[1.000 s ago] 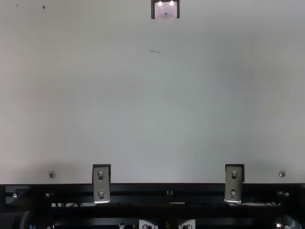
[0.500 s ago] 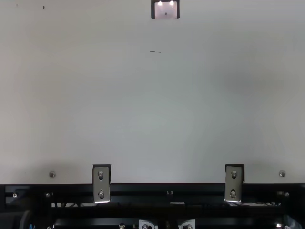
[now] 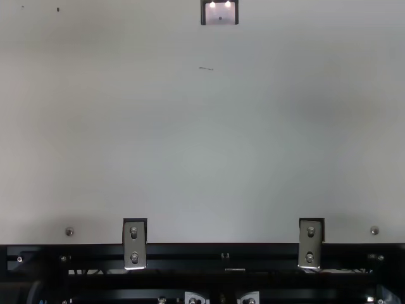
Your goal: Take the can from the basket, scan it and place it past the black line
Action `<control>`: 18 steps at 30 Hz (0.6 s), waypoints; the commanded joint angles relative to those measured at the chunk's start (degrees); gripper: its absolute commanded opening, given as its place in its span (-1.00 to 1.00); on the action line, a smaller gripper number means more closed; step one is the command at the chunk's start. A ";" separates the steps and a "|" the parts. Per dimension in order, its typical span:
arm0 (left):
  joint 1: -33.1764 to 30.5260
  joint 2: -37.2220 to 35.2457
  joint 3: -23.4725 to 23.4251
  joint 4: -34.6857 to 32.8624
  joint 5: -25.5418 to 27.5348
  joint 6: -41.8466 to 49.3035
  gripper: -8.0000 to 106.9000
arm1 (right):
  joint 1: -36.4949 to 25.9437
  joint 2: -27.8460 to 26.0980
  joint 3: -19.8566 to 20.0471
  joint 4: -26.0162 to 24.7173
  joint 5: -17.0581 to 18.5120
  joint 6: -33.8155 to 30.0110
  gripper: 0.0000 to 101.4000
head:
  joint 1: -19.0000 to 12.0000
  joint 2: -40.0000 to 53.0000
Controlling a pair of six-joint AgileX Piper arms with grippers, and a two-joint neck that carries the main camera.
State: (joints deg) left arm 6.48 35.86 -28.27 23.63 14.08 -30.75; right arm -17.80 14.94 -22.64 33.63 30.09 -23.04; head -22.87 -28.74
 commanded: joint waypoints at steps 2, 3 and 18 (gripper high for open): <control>1.46 -3.72 4.71 -1.60 0.71 1.32 0.71 | 0.00 0.00 0.00 0.00 0.00 0.00 1.00 | -2.13 -0.89; 1.91 -4.71 5.86 -1.75 0.83 1.73 0.71 | 0.00 0.00 0.00 0.00 0.00 0.00 1.00 | -2.13 -0.89; 2.85 -7.36 8.76 -2.02 1.32 2.75 0.71 | 0.00 0.00 0.00 0.00 0.00 0.00 1.00 | -2.13 -0.89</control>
State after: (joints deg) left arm 9.32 28.50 -19.50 21.61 15.40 -28.00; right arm -17.80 14.94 -22.64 33.63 30.09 -23.04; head -22.87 -28.45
